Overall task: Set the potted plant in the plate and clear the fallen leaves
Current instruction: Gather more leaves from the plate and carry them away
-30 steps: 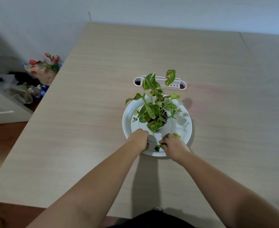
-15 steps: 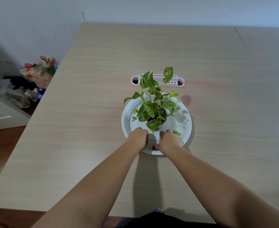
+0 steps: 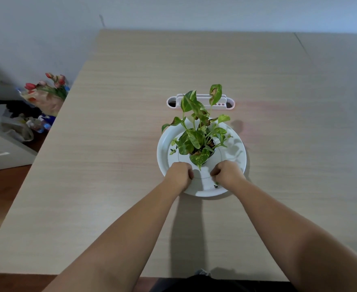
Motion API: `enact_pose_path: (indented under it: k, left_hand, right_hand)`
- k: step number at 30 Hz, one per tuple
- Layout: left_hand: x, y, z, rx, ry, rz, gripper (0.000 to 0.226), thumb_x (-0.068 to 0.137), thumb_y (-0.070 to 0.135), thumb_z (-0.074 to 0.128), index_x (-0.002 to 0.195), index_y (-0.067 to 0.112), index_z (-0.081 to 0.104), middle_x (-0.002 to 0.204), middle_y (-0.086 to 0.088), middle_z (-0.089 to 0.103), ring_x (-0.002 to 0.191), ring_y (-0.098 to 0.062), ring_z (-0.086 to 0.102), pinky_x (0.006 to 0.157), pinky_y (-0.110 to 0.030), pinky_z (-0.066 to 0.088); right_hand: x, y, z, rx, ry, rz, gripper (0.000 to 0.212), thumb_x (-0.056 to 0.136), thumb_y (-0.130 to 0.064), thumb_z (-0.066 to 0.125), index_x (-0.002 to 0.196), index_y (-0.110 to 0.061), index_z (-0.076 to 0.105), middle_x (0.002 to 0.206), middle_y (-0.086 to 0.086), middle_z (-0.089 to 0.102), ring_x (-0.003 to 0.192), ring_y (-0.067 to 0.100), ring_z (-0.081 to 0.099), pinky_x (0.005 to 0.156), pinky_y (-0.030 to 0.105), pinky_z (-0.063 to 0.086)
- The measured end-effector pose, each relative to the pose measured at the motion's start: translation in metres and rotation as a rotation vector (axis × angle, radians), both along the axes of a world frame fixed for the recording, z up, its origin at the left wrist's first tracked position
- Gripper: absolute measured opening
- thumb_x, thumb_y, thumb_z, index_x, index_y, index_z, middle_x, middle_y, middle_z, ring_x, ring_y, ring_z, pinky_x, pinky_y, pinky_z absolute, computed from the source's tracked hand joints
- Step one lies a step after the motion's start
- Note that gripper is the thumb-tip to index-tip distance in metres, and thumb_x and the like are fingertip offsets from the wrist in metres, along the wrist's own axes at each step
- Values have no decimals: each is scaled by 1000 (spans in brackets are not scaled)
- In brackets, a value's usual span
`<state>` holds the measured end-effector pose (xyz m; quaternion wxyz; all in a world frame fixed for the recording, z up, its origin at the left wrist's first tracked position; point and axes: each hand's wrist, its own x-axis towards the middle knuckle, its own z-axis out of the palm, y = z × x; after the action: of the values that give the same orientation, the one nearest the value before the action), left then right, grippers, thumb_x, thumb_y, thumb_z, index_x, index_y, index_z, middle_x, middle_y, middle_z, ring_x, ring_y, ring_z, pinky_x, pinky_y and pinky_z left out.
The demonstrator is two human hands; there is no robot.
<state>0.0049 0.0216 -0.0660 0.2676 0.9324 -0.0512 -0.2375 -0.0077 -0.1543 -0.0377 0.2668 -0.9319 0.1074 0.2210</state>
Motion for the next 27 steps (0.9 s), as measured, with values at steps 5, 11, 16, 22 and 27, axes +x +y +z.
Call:
enact_pose_path:
  k: [5, 11, 16, 22, 27]
  left_hand:
    - [-6, -5, 17, -311, 55, 303, 24, 74, 5, 73, 61, 23, 62, 68, 11, 62, 74, -10, 58, 53, -6, 39]
    - [-36, -47, 21, -645, 228, 506, 20, 67, 6, 82, 66, 20, 68, 69, 1, 68, 71, -17, 65, 74, -28, 54]
    - [-66, -102, 32, -693, 325, 369, 18, 68, 8, 80, 69, 21, 68, 70, 1, 68, 70, -16, 65, 82, -34, 57]
    - [-113, -177, 41, -650, 394, 161, 22, 72, 1, 77, 67, 19, 64, 65, -3, 63, 60, -14, 58, 73, -31, 51]
    - [-174, -250, 36, -569, 462, 15, 23, 72, 0, 76, 66, 19, 64, 67, -4, 66, 70, -21, 63, 78, -37, 56]
  right_hand:
    - [-2, -32, 3, 504, -6, -546, 10, 70, -5, 79, 76, -12, 74, 86, 9, 74, 77, 24, 69, 83, 37, 58]
    - [-35, -49, 15, 1075, -82, -939, 13, 79, 8, 69, 87, -1, 65, 80, 10, 69, 63, 13, 69, 57, 17, 57]
    - [-88, -79, 16, 1254, -129, -1070, 11, 86, 8, 59, 89, -2, 63, 65, 1, 71, 56, 5, 68, 57, 14, 56]
    - [-175, -147, 15, 1286, -212, -1224, 13, 87, 8, 55, 87, -3, 62, 59, -2, 72, 54, 4, 68, 56, 13, 56]
    - [-258, -211, 7, 1244, -296, -1388, 11, 85, 10, 57, 87, 0, 63, 59, 1, 72, 56, 6, 70, 55, 15, 56]
